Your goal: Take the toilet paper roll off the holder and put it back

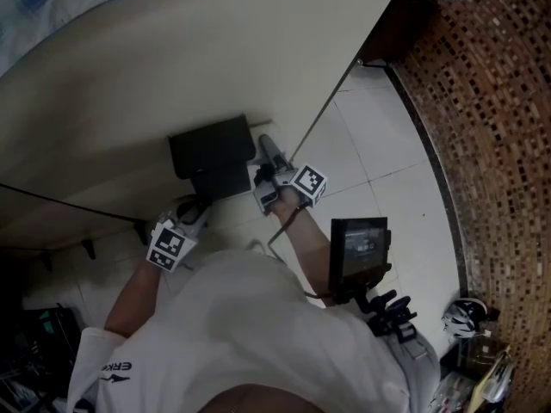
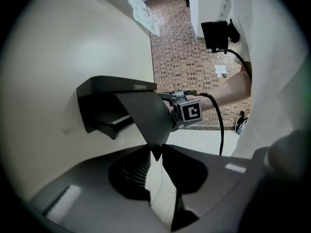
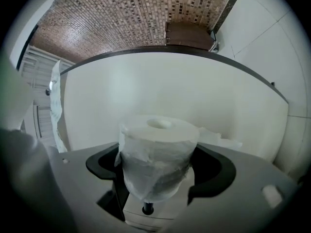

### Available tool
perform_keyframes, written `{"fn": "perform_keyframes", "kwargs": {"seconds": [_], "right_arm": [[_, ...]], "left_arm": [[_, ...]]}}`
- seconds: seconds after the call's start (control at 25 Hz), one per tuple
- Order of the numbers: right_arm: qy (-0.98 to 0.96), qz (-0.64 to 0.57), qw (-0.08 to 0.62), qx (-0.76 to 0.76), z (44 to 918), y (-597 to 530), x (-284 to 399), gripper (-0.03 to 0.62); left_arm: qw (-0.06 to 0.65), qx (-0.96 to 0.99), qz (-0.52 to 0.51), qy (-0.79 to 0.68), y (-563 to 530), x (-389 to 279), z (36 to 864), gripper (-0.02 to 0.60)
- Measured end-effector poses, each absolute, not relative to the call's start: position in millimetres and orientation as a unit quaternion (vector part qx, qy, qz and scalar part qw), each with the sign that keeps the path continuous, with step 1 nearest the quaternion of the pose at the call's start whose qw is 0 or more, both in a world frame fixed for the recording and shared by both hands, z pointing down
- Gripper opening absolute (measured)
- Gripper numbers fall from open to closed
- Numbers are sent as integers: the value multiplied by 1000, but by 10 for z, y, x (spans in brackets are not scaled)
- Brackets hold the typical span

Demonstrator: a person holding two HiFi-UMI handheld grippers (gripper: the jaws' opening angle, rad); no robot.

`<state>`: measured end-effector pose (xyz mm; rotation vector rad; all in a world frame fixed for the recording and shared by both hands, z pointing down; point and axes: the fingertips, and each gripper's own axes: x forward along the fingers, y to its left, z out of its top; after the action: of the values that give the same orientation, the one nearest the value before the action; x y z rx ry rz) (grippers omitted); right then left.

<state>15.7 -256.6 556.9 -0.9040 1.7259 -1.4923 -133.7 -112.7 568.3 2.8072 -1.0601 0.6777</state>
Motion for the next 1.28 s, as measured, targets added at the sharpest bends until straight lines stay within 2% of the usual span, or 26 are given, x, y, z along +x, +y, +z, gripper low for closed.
{"fn": "perform_keyframes", "kwargs": {"seconds": [0.28,0.44,0.76,1.28], "right_arm": [[671,-576,310,-349,5594,-2499,149,440],[671,-577,333,-325,5620,-2545,104,439],[650,-600,322,-336,5748,-2517,112,439],[685,-569,339,-304,5384,-2478,83,439]], "left_arm": [[35,915,219,-337,-1098,-1362,5677,75],[37,916,216,-335,-1095,-1366,5667,77],[38,916,218,-333,-1078,-1361,5636,77],[38,914,225,-334,-1085,-1412,5616,81]]}}
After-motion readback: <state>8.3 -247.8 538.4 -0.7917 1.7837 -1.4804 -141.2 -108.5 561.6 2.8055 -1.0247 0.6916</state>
